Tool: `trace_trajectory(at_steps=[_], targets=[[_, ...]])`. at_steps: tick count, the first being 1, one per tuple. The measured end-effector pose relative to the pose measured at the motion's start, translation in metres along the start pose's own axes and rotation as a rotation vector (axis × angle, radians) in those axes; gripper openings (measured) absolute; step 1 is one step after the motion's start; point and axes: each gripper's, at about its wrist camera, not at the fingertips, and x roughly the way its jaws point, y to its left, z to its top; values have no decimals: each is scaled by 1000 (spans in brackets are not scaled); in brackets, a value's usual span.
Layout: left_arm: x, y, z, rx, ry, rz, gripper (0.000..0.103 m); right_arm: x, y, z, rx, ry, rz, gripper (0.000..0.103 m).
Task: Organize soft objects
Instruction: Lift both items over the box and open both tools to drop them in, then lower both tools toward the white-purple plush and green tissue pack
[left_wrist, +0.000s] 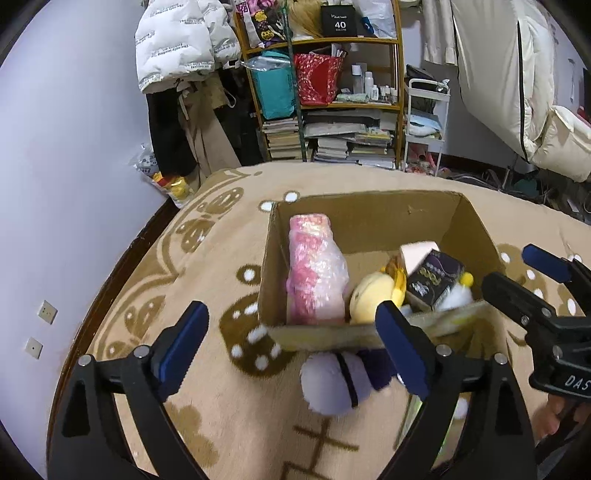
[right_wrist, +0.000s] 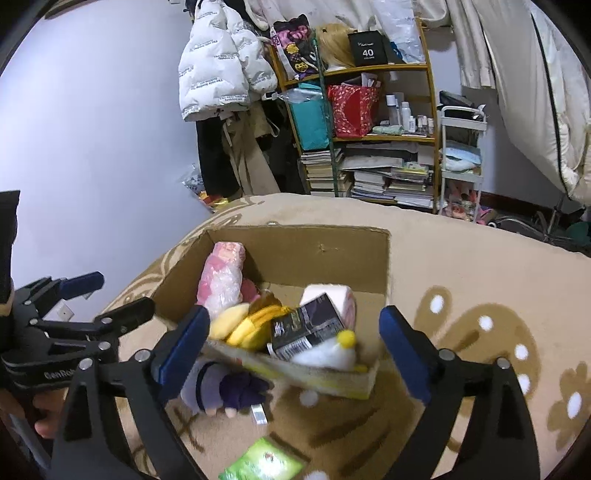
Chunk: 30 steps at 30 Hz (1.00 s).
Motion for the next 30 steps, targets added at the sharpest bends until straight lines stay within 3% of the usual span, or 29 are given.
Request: trace_trajectory(at_steps=[6,15,30], targets=[[-19,5,-11,-32,40,-27,99,-20,-1,-12,35,33,0,103],[-20,6,-24,-34,120,-49,100,-23,2,-32,61,126,0,103],[35,4,-41,-76,289,-92,100,22,-4,-68,138,313,-15,103]])
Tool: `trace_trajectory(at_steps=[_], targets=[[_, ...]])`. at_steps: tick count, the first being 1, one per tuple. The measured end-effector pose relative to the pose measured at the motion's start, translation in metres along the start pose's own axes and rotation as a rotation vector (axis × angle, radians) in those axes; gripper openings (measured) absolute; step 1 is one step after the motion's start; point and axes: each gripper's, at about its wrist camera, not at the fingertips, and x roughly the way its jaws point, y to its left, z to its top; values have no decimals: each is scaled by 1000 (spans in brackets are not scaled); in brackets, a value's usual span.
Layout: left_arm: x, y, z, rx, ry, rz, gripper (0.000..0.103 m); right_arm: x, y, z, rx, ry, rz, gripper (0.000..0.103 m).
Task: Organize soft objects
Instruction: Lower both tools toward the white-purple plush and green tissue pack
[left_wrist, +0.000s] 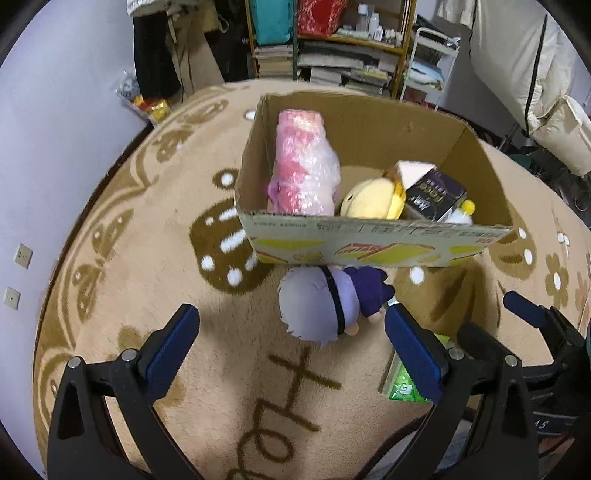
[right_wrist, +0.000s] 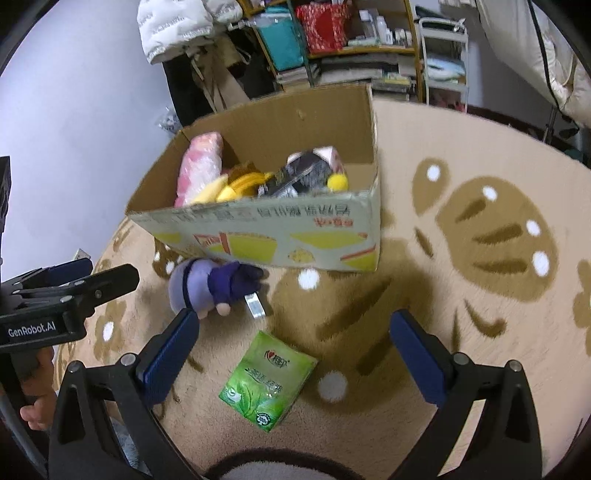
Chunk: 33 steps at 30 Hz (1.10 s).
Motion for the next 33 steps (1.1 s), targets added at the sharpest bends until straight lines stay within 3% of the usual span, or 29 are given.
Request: trace_trajectory(at_steps=[10,14,16,21,28,33], targets=[[39,3,3,2,97,-2,100,41,2,-6,5,132,2,103],[53,4,5,8,127,-3,100,59,-1,-10,53,209,63,103],[62,2,6,20,144,-5,100,68,-1,-13,66,247,70,96],[84,-3,10,38,178,-2,100,78,5,-12,47,267,31,92],[96,-14,8,77,190,-24,99,82,13,-14,5,276,-51,68],[96,-17,3,72,209,-74,83,78,6,-14,29,271,-40,65]])
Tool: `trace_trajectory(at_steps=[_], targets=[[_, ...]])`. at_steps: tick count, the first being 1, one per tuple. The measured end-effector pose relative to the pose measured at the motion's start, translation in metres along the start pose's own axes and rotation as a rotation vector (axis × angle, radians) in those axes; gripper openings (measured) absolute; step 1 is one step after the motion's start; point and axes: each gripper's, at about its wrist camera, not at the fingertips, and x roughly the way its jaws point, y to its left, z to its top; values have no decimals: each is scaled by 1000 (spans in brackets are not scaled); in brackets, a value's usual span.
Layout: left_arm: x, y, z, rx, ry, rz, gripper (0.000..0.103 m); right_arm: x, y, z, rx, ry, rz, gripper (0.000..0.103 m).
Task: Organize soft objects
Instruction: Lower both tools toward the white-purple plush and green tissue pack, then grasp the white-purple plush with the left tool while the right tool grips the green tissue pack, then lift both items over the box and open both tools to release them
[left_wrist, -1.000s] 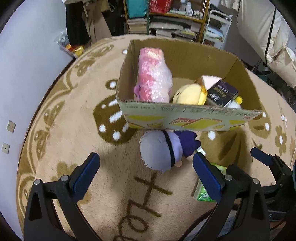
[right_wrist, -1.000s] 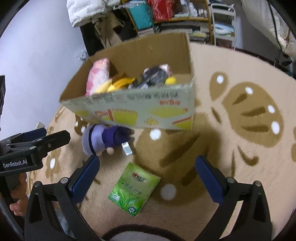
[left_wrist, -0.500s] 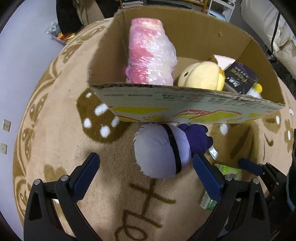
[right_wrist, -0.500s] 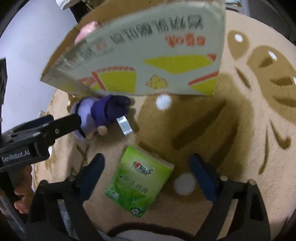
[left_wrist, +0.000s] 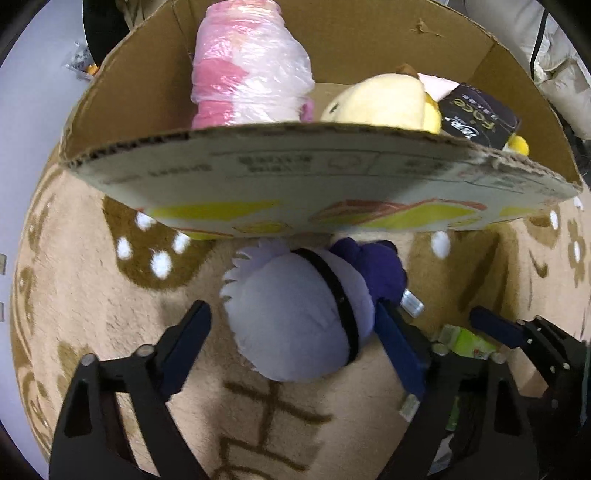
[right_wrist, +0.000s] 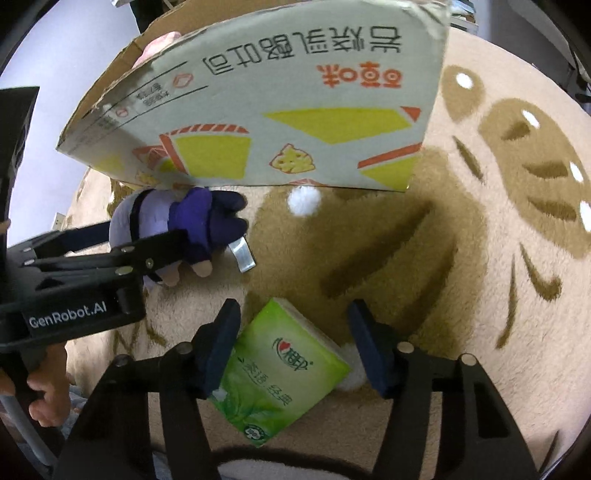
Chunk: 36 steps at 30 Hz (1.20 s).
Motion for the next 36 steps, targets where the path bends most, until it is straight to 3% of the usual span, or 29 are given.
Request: trace_trajectory(at_steps=[4,9,13,29,31,36], targets=[[-2,-1,-2,8,-1,-27,69,-3,-4,2,4,0,19,66],[-4,0,-4,14,-2,-22,66,-5,-4,1,0,6,20,69],[-10,-12,-4,20,-1,-3,66,-11,-10,-7,4,14,36,73],[-26,-15,-15,17,-29,57,66,-24,-24,-29,38,45,-58,75],[-29,-15,-17,14,-34,57,66,-24,-20,-30,29,42,-54,66],[-36,-11,-21,4,-55,62,66,-25,-10,-29,9,-4,-54,63]])
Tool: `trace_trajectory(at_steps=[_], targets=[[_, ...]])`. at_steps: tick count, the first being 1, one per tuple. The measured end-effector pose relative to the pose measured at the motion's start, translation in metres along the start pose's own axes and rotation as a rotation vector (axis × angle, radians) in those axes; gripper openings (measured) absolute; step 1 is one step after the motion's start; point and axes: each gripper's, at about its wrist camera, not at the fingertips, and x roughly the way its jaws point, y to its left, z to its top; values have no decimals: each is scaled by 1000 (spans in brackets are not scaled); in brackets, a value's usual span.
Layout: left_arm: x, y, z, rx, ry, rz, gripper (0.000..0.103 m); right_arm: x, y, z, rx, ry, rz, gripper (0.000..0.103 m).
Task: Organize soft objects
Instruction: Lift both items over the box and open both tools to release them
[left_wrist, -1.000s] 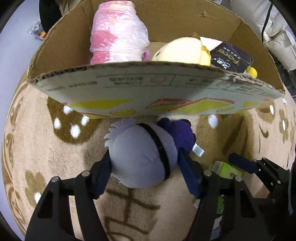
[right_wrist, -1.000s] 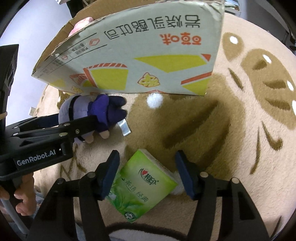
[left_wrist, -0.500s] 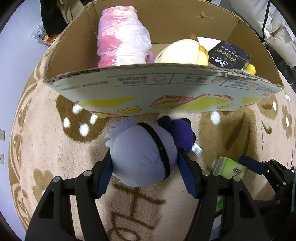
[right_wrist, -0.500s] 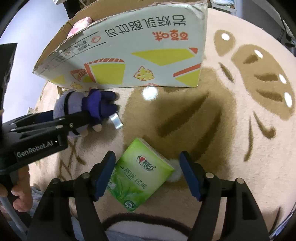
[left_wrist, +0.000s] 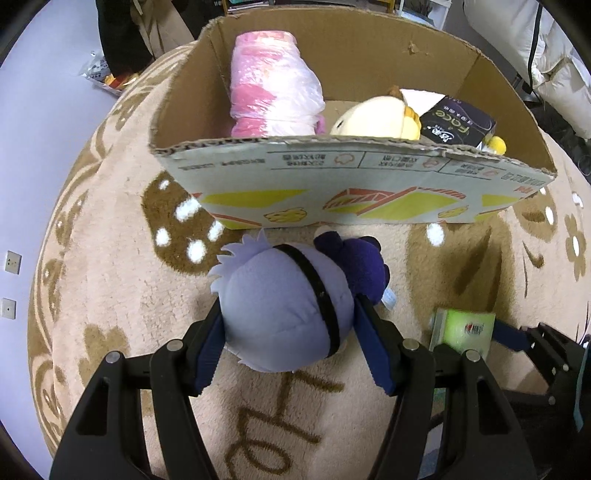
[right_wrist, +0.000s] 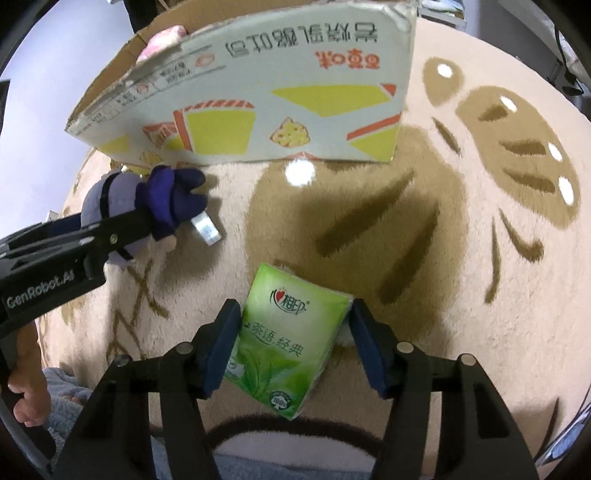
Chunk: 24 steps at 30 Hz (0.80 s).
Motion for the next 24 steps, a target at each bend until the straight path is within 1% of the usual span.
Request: trace_trajectory(at_steps=[1,2,3,6,10,14,16,17,19,21,24], targets=[[-3,0,-1,3,-7,2,66,-4,-2,3,-15,-20,-18,63],[-6,1,-3,6,-14,4,66,-10,1,3,-44,-61,-43,62],[-11,0,-4,8,-29,11,66,-16,3,4,-55,-88,-44,62],[-22,-2,-6,1,-70,26,65,-38,7,6,-71,-189,-18,62],[-50,1,-10,-32,-165,68,64,-65,6,2,-87,-309,16,62],[-80,9,-10,-69,-254,71,64,-92,12,4,-96,-413,53,62],[-92,11,-7,-73,-292,74,64,-105,16,10,-107,-456,63,62],[-96,11,-6,-74,-309,78,63,-107,21,22,-112,-472,63,62],[-106,9,-4,-71,-353,89,63,-116,23,29,-119,-504,59,62],[-114,11,-4,-65,-392,103,62,-118,28,40,-121,-524,57,62],[-120,13,0,-64,-416,104,61,-120,28,46,-122,-547,55,62]])
